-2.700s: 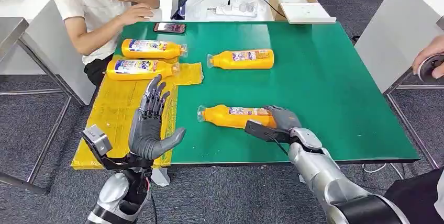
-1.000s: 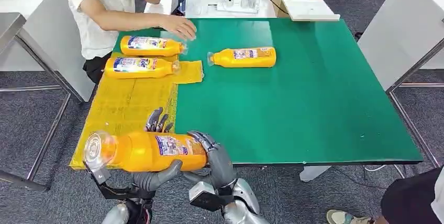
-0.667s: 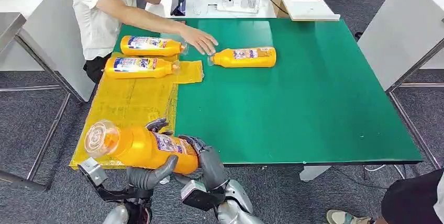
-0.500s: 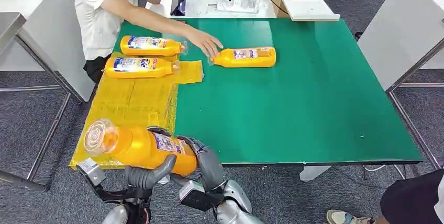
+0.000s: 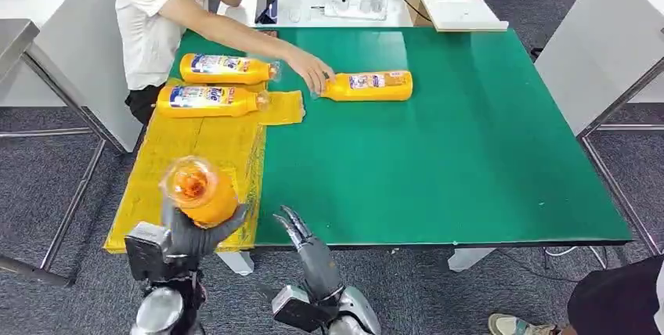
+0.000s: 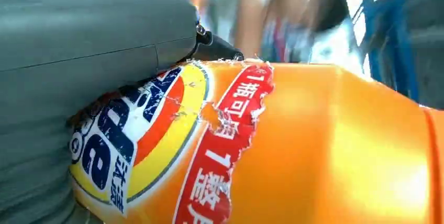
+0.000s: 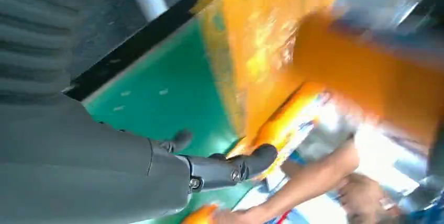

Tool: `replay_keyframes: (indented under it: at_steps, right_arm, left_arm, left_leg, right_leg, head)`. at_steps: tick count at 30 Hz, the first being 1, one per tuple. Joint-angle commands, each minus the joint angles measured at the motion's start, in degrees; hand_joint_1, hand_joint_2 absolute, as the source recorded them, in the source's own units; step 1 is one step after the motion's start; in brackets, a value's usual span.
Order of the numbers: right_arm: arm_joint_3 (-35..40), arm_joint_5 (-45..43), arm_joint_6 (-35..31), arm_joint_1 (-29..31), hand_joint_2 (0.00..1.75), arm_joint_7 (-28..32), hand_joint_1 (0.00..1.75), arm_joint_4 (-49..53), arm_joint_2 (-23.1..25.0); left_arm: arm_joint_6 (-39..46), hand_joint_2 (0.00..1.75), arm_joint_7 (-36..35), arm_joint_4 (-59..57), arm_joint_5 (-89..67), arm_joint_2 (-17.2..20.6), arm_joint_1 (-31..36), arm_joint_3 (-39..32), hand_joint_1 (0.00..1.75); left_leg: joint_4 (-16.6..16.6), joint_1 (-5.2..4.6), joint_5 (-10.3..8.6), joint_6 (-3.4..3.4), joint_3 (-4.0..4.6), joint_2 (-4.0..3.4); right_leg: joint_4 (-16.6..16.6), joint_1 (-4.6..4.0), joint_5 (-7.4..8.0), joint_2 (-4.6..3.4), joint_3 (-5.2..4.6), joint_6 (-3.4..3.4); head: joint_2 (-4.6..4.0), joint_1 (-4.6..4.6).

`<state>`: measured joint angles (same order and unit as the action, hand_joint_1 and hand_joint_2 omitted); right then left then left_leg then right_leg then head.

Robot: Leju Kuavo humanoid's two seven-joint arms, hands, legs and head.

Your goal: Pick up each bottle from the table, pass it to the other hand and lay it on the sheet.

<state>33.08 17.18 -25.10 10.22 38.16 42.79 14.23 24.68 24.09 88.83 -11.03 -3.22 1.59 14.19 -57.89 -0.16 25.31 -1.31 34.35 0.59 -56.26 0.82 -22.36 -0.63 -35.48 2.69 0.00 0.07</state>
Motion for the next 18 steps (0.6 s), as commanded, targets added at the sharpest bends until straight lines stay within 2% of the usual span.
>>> replay_keyframes:
  at_steps: [1,3,4,6,7,8,10,16,18]
  right_arm:
    - [-8.8,-4.4,-4.9,-4.7,0.0,1.8,0.0,6.4,-3.1]
    - [-9.0,-4.7,-5.3,-4.5,0.0,1.8,0.0,6.6,-2.8]
    - [-9.3,-5.5,-5.1,-4.4,0.0,1.8,0.0,7.0,-2.4]
    - [-9.0,-5.9,-4.6,-3.8,0.0,1.8,0.0,6.8,-1.7]
    - [-8.8,-6.6,-3.4,-3.3,0.0,1.8,0.0,6.1,-1.0]
    - [-8.7,-6.4,-3.7,-2.9,0.0,1.8,0.0,5.5,-0.5]
    - [-7.0,-6.9,-1.0,-2.4,0.0,1.8,0.0,4.4,0.3]
    - [-4.3,-7.8,0.6,-1.7,0.0,1.8,0.0,2.2,1.7]
    - [-4.2,-7.8,0.5,-1.8,0.0,1.8,0.0,2.2,1.8]
  left_arm:
    - [7.3,1.75,-8.7,-9.9,-33.4,7.1,6.4,-2.1,1.75]
    - [6.9,1.75,-10.7,-12.5,-38.0,7.5,8.5,-0.8,1.69]
    - [4.2,1.75,-12.8,-16.5,-40.2,7.7,11.5,0.5,1.61]
    - [0.2,1.75,-15.0,-23.8,-40.9,7.7,16.4,1.9,1.59]
    - [-3.5,1.75,-17.1,-30.7,-42.2,7.9,20.9,3.5,1.54]
    - [-3.5,1.75,-16.8,-33.6,-42.1,7.8,22.7,3.4,1.54]
    - [-9.7,1.75,-18.5,-47.4,-43.0,7.0,30.8,5.1,1.75]
    - [-15.7,1.75,-21.8,-66.2,-47.0,4.7,41.2,8.0,1.75]
    - [-15.9,1.75,-21.8,-66.4,-47.0,4.9,41.3,7.9,1.75]
  left_leg:
    - [0.1,0.05,0.08,0.09,-0.34,0.11]
    - [0.0,0.02,0.01,0.05,-0.11,0.17]
    - [0.1,0.04,0.06,0.08,-0.25,0.15]
    - [0.0,0.07,-0.01,0.1,-0.15,0.26]
    - [0.1,0.04,-0.02,0.1,-0.2,0.23]
    - [0.1,0.01,-0.08,0.1,-0.12,0.38]
    - [0.1,-0.01,-0.11,0.06,-0.06,0.38]
    - [0.0,0.09,-0.16,0.16,-0.18,0.29]
    - [0.0,0.09,-0.11,0.13,-0.14,0.06]
  right_leg:
    - [0.1,-0.07,-0.14,0.2,0.37,-0.1]
    - [0.0,-0.03,-0.08,0.19,0.15,-0.06]
    - [0.0,-0.06,-0.12,0.21,0.31,-0.1]
    - [0.1,-0.08,-0.08,0.35,0.27,-0.11]
    - [0.0,-0.05,-0.09,0.34,0.24,-0.11]
    - [0.0,-0.03,-0.08,0.47,0.21,-0.11]
    - [0.0,-0.01,-0.04,0.4,0.12,-0.08]
    - [0.0,-0.12,0.06,0.37,0.26,-0.26]
    - [0.0,-0.11,0.1,0.17,0.15,-0.24]
  head:
    - [-0.02,0.0]
    - [0.0,0.0]
    - [0.0,0.0]
    - [0.0,0.0]
    - [0.0,0.0]
    - [0.0,0.02]
    - [0.0,0.02]
    - [-0.02,0.0]
    - [0.0,0.02]
